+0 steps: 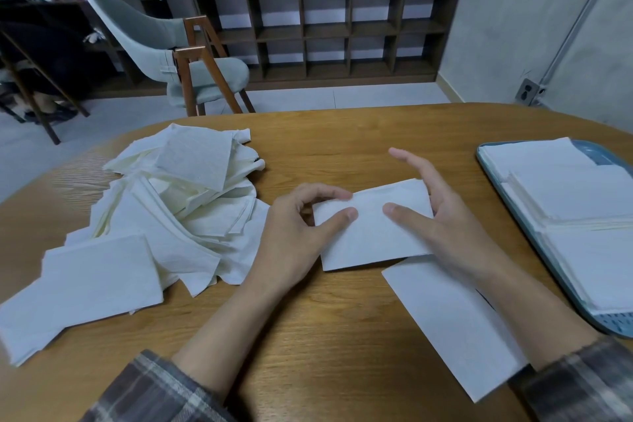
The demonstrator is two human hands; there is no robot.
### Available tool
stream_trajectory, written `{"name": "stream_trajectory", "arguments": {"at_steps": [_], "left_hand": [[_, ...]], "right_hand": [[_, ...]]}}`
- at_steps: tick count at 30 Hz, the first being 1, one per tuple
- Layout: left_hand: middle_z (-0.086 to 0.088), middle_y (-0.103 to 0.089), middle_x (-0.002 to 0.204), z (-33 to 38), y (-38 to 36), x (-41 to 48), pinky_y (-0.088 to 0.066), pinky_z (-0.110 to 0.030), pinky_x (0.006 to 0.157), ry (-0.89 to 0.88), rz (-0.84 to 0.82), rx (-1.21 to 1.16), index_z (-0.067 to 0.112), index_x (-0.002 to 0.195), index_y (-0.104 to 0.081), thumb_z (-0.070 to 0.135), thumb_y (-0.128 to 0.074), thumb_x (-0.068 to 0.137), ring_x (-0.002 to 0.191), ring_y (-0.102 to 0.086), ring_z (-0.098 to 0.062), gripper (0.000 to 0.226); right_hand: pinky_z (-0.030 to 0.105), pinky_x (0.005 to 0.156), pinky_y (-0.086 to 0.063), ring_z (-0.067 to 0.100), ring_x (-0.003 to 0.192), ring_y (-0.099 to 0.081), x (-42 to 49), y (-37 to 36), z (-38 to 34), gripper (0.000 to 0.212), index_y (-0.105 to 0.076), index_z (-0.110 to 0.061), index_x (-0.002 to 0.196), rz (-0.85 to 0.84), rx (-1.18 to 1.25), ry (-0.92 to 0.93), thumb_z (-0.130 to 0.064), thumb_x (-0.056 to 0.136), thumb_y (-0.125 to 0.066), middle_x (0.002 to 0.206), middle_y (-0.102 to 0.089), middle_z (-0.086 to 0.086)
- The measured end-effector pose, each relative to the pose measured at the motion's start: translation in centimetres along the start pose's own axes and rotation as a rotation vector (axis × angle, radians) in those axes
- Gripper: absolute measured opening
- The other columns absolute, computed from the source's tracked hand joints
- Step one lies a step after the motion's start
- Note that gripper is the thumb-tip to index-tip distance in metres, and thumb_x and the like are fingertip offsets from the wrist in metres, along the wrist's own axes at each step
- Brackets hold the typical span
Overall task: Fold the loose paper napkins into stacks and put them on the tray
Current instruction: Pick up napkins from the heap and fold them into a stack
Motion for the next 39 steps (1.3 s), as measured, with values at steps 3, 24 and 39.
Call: {"name": "stream_trajectory", "arguments": {"at_steps": [3, 24, 39], "left_hand": [[0.013, -0.068, 0.122, 0.1, 0.1, 0.0, -0.051, -0.012, 0.081, 0.048, -0.007, 0.000, 0.036, 0.122, -0.071, 0.033, -0.084, 0.089, 0.109, -0.065, 0.003, 0.036], [0.007, -0.072, 0.122, 3.2, -5.1, -2.9, -0.050, -0.036, 0.105, -0.494, -0.372, 0.304, 0.015, 0.109, -0.079, 0.003, -0.078, 0.090, 0.120, -0.064, -0.009, 0.023], [0.014, -0.066, 0.101, 1.1, -4.3, -2.1, -0.052, -0.037, 0.087, -0.433, -0.444, 0.551, 0.023, 0.106, -0.077, 0.024, -0.070, 0.099, 0.100, -0.061, -0.008, 0.010]], "right_hand": [[0.034, 0.076, -0.064, 0.023, 0.099, -0.076, 0.1, 0.4, -0.2, 0.070, -0.044, -0.053, 0.147, 0.007, 0.161, 0.009, -0.011, 0.098, -0.070, 0.112, -0.074, -0.021], [-0.005, 0.084, -0.035, -0.018, 0.108, -0.059, 0.7, 4.3, 1.9, 0.027, -0.082, -0.029, 0.105, 0.343, -0.170, -0.021, -0.006, 0.098, -0.069, 0.111, -0.076, -0.025], [0.010, 0.072, -0.045, -0.008, 0.094, -0.063, 0.6, 3.7, 2.0, 0.038, -0.081, -0.038, 0.102, 0.271, -0.116, -0.052, -0.005, 0.099, -0.062, 0.109, -0.072, -0.030]]}}
Point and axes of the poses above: each hand's wrist, its own x-axis towards the middle knuckle, its own y-axis out of the back of the hand, z = x × y, the point moved 8 cm from there along x, towards the middle knuckle
